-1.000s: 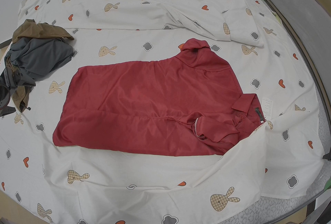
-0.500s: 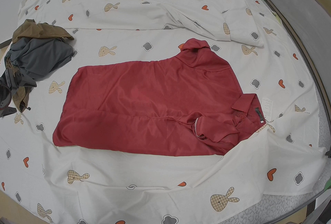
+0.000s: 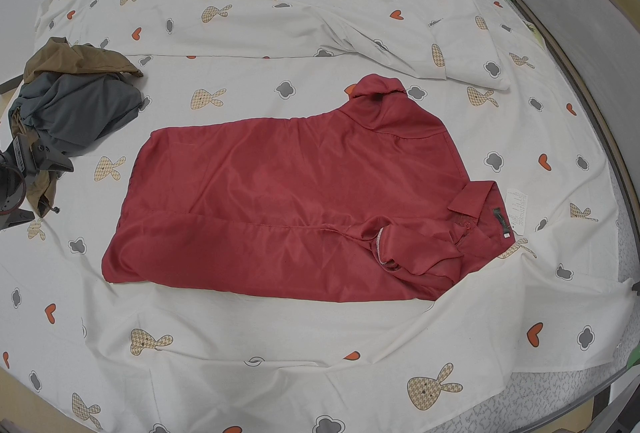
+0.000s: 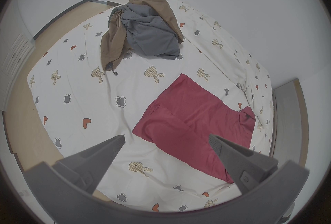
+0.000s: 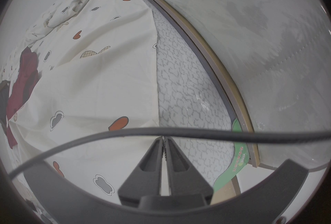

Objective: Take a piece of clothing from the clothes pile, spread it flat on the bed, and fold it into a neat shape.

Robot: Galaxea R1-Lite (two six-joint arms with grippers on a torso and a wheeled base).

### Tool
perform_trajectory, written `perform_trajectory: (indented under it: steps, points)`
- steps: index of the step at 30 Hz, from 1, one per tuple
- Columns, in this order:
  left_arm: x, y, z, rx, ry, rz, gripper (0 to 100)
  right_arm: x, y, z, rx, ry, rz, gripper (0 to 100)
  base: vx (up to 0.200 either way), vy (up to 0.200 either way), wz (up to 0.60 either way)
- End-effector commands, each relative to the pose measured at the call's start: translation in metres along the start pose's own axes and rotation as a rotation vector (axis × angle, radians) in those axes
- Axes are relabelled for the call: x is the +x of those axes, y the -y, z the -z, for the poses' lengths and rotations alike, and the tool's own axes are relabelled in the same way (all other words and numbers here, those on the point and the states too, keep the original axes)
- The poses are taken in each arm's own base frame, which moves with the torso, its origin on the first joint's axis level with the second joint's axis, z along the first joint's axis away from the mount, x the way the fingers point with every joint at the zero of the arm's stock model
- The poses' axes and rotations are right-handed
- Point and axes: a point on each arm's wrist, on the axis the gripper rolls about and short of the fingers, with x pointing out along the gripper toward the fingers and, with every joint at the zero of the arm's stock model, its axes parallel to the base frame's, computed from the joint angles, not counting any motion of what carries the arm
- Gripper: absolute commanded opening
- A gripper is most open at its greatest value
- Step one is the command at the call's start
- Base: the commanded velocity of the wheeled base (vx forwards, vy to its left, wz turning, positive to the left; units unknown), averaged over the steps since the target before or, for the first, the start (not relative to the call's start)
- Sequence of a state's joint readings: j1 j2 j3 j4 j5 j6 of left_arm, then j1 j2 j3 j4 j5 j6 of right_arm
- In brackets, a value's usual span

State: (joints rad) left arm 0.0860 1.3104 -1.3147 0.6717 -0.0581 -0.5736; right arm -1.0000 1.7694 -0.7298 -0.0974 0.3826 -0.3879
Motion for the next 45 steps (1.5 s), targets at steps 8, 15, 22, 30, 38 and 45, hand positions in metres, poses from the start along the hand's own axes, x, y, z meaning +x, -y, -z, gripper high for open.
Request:
perform_trajectory:
  steps: [8,15,22,30,38,45]
  points:
    - [0.003,0.000,0.000,0.000,-0.006,-0.004,100,0.001,0.006,-0.015,-0.025,0.039,0.015,100,0.000,0.000,0.00]
    - [0.004,0.000,-0.001,-0.001,-0.010,-0.006,100,-0.003,0.004,-0.012,-0.021,0.035,0.012,100,0.000,0.000,0.00]
    - [0.004,0.000,-0.001,0.004,-0.010,-0.006,100,-0.066,-0.029,-0.009,-0.050,0.185,-0.123,100,0.000,0.000,0.00]
    - [0.003,-0.001,0.002,0.039,-0.013,-0.008,100,-0.175,-0.095,0.024,0.090,0.271,-0.343,100,0.000,0.000,0.00]
    - [0.003,-0.001,0.002,0.037,-0.012,-0.007,100,-0.119,-0.188,-0.003,0.038,-0.209,-0.857,100,0.000,0.000,0.00]
    - [0.004,-0.002,0.003,0.039,-0.017,-0.010,100,-0.056,-0.252,-0.013,-0.084,-0.306,-0.983,100,0.000,0.000,0.00]
